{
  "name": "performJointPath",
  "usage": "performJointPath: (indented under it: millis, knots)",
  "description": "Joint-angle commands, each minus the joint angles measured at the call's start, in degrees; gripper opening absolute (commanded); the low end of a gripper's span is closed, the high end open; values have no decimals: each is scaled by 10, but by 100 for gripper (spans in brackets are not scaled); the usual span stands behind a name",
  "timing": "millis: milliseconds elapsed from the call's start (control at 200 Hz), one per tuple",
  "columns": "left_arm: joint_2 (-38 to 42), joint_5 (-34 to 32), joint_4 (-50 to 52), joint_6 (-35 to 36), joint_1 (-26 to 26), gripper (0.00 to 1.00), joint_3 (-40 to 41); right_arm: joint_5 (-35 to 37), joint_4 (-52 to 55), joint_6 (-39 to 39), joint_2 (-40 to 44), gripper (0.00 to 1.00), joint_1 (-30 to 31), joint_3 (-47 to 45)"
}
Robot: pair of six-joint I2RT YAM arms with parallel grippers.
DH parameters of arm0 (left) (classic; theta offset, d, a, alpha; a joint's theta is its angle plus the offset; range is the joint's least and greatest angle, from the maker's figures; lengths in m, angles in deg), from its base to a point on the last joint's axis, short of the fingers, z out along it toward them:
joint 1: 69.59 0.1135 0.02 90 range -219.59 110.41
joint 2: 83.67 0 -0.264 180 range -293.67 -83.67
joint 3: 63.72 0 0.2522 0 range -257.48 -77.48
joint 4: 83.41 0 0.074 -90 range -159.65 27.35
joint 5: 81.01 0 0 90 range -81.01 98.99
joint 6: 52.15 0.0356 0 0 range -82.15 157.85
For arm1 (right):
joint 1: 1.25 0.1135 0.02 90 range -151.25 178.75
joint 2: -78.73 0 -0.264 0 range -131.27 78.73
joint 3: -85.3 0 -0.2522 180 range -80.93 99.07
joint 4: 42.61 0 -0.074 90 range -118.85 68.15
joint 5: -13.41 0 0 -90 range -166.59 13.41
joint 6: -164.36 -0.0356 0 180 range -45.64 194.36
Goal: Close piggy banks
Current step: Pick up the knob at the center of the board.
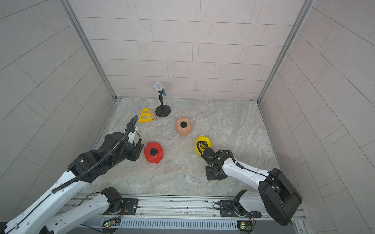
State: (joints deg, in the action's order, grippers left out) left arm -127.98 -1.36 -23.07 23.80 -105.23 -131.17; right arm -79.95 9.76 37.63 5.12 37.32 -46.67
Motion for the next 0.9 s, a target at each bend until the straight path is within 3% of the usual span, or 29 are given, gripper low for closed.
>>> performJointPath:
  millis: [0,150,410,891]
  knots:
    - [2,-3,-7,4,2,56,5,-8,-6,-9,-24,9,0,-22]
    - [2,-3,-7,4,2,56,5,-7,-5,-11,-26,0,1,-22]
    - [2,-3,-5,4,2,56,5,6,-3,-16,-16,0,2,-20]
    - [3,-1,-6,4,2,56,5,36,78,-7,76,0,-2,36]
